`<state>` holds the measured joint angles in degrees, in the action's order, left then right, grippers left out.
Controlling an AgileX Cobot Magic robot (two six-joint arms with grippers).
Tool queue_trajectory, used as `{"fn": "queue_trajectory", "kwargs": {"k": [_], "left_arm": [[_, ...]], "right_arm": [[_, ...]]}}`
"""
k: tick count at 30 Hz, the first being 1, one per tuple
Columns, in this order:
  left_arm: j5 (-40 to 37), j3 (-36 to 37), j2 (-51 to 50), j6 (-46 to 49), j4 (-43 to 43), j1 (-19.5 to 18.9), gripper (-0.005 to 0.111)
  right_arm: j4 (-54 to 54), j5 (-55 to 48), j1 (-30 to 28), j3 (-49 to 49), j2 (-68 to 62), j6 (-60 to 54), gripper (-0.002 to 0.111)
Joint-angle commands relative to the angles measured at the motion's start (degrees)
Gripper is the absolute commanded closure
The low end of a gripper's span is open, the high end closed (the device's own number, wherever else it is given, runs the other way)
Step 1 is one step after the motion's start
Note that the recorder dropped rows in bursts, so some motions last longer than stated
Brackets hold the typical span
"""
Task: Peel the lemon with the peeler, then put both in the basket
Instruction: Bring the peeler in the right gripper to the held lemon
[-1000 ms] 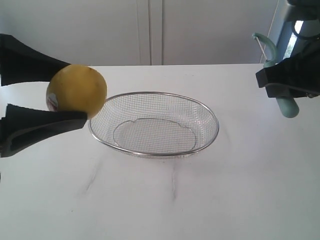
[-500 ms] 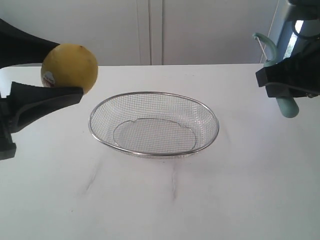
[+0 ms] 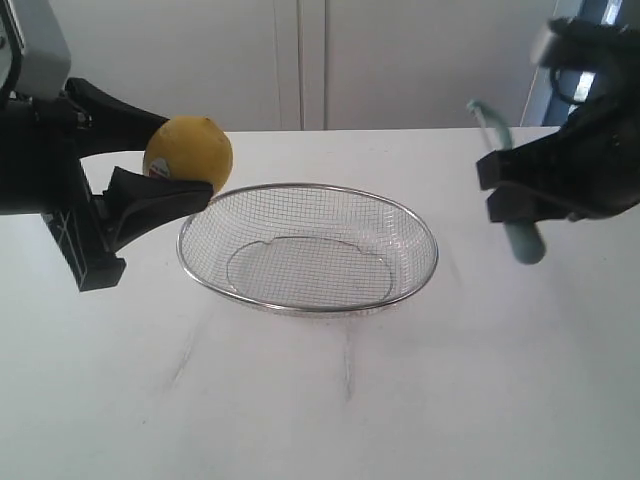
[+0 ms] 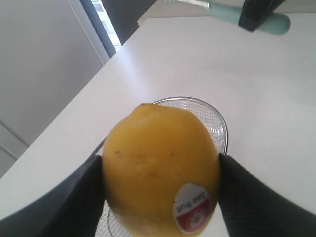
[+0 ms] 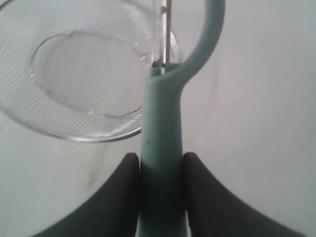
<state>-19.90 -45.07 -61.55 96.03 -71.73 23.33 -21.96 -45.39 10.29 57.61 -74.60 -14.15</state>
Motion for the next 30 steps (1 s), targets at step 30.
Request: {"fn": "queue_trajectory", "kwargs": {"k": [30], "left_arm": [[-5.1,0.3,-7.9,4.6,-5.8,0.2,0.107]], "right_arm": [[-50.4,-17.5,12.7,-2.0,-20.5,-38.2,0.108]]}}
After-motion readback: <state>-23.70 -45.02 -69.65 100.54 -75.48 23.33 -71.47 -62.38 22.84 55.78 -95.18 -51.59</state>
